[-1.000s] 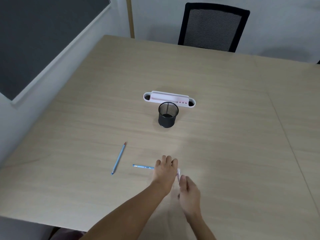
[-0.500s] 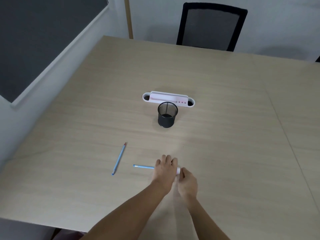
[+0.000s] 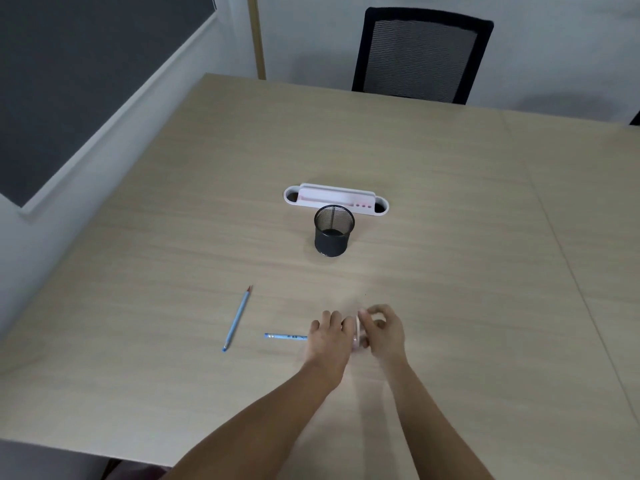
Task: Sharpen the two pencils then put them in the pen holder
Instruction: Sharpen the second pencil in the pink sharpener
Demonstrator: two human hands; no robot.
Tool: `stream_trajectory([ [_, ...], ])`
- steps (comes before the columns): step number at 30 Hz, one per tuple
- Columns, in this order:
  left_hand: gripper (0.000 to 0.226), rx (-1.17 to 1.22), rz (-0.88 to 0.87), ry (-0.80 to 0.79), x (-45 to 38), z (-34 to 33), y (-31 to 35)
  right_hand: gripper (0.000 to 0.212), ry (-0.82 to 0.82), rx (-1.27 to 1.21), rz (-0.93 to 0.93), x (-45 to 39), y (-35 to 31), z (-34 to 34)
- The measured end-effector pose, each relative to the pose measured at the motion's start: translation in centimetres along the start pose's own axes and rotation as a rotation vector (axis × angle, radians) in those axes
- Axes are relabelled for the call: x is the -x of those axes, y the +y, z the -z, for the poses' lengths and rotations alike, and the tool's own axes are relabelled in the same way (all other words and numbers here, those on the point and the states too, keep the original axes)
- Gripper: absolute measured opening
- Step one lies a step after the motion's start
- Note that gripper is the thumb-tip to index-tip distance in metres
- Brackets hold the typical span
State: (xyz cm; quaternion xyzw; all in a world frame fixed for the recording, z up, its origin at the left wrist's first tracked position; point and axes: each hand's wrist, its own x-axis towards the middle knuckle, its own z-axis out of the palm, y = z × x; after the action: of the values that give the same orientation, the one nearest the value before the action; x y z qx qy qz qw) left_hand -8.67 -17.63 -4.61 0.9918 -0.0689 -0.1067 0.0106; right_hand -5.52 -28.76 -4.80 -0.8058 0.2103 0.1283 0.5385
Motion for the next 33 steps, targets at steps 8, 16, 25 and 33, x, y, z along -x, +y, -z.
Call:
stream_trajectory([
  [8, 0.048, -0.009, -0.001, -0.050, 0.2, 0.2, -0.1, 0.027, 0.115, 0.273, 0.036, 2.1, 4.3, -2.6],
  [16, 0.049, -0.070, -0.027, -0.050, 0.0, 0.7, -0.1, 0.022, 0.024, 0.413, 0.231, 5.5, 6.8, -1.0],
  [25, 0.100, 0.604, -0.068, -0.296, 0.9, 4.2, -4.0, 0.085, -0.239, 0.374, 0.433, 4.8, 1.6, 1.3],
  [33, 0.020, 0.379, -0.012, -0.321, 1.6, 2.7, -7.4, 0.041, -0.275, 0.590, 0.603, 4.4, -0.1, -0.3],
])
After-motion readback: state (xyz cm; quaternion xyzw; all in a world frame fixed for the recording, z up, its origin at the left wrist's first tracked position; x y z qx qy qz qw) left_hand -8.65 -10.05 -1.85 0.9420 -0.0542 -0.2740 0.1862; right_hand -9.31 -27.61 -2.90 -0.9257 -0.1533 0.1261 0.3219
